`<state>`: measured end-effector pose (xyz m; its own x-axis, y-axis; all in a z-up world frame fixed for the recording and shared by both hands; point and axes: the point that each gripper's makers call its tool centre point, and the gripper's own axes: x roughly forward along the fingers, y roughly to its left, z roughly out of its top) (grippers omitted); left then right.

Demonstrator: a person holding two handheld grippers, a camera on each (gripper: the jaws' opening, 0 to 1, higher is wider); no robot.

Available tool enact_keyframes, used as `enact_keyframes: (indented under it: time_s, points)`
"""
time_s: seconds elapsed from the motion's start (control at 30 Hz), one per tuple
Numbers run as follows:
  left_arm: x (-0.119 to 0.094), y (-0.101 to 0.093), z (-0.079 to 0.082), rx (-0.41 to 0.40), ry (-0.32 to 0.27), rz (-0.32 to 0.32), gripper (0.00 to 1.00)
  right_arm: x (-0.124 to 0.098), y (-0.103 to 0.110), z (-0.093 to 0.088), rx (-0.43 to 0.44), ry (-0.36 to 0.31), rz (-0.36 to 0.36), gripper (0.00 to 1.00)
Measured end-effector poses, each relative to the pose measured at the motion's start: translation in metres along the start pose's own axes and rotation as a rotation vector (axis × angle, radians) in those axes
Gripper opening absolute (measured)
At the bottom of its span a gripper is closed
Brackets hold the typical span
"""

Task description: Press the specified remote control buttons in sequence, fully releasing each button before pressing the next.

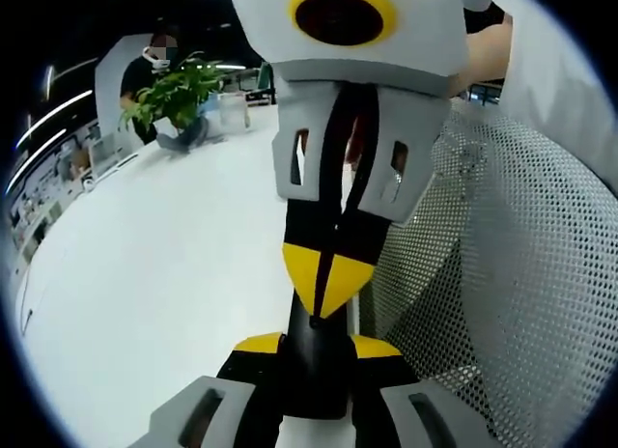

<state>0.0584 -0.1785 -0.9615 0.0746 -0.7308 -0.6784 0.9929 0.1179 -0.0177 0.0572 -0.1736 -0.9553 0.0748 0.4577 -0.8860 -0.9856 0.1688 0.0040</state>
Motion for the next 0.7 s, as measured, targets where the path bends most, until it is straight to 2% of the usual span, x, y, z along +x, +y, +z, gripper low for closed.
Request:
enact_keyframes:
  time_s: [0.5,0.57,0.7]
  points:
    - [-0.0003,0.0004,0.001,0.001,0.005,0.004,0.24,-0.0004,-0.0028,-0.0002,0.017,0.016,-0.014,0.0]
    - [-0.0002,0.0007,0.0009,0.002,0.007,0.006,0.24,0.0008,-0.0081,0.0019,-0.011,0.01,-0.049,0.0]
    - [-0.0004,0.0008,0.0007,0.0,0.006,0.005,0.24,0.0009,-0.0059,0.0006,-0.003,0.022,-0.036,0.0]
